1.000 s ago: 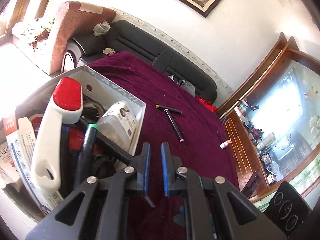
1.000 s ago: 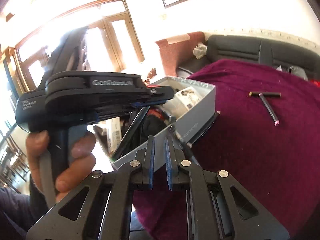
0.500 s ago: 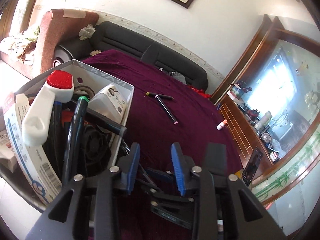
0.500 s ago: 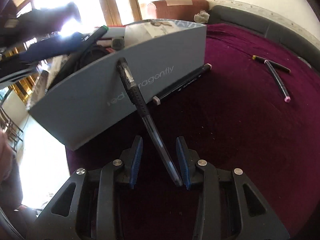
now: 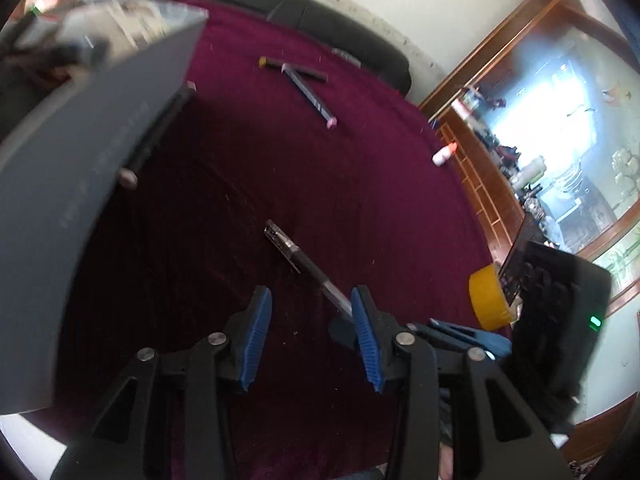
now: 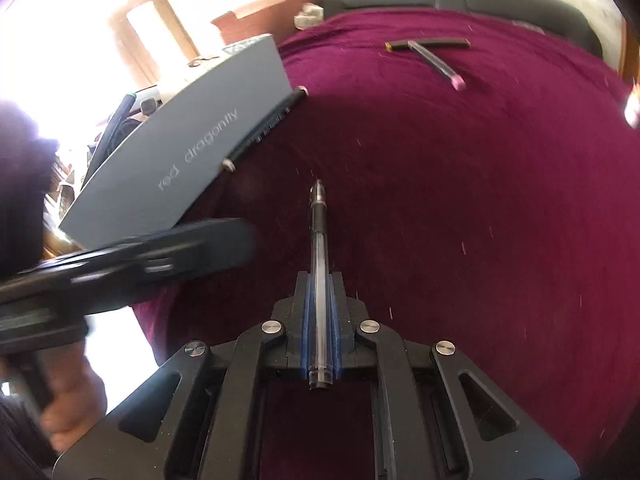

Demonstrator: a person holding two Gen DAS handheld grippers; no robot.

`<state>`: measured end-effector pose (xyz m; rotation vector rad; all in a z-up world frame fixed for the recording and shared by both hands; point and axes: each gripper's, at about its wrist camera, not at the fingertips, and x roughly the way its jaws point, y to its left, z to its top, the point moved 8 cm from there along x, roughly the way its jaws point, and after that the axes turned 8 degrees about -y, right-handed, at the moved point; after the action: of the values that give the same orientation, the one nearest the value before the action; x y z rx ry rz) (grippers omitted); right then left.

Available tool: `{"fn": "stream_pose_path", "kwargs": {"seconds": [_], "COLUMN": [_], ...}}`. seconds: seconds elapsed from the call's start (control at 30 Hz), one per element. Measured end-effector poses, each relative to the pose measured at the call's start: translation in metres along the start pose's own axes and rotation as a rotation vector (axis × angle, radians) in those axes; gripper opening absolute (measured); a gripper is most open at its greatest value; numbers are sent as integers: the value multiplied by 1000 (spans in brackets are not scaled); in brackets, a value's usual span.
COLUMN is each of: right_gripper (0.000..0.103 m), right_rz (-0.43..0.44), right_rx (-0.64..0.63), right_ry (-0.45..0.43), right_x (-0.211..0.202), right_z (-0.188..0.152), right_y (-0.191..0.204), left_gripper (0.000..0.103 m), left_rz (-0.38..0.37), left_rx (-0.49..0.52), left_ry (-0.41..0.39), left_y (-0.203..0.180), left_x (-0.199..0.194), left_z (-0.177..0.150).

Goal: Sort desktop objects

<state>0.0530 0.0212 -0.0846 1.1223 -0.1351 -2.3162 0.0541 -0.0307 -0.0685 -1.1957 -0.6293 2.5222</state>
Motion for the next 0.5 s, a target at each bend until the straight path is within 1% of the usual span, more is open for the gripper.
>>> {"fn": "stream_pose_path", "kwargs": {"seconds": [0.07,0.13,0.23,0.3,0.33,0.37,0.4,0.43,0.5], "right_gripper": [8,8,8,8,8,8,9,9,8], "right_rz": [27,31,62,81,106,120,123,116,107], "right_rx": [24,33,47,41,38,33,25,14,1], "right_ry": [18,21,9,-10,-17,-24,-29,-28,-24], "right_x": [-1,-4,-5,-10,-15,-21,-21,-21,-19], "right_z": [-10,-18,-26,-31,-35,-37,-36,-37,-38], "right_y": [3,0,4,9,14,17,20,22,25], "left_gripper": [103,103,103,103,103,103,103,103,103], "left_rz": [-3,2,19,15,11,5,-2,-12,-12], "left_rx": [-7,-1,12,-11,-18,-27,-41,-54,-46], "left_ry": [38,59,52,55,60,80,82,72,37], "left_y": [-1,-2,-5,-5,-3,-3,-2,-2,-4], "left_x": [12,21,24,24,24,27,25,23,16], "left_z": [-9,-16,-18,-20,-21,-23,-22,-21,-15]}}
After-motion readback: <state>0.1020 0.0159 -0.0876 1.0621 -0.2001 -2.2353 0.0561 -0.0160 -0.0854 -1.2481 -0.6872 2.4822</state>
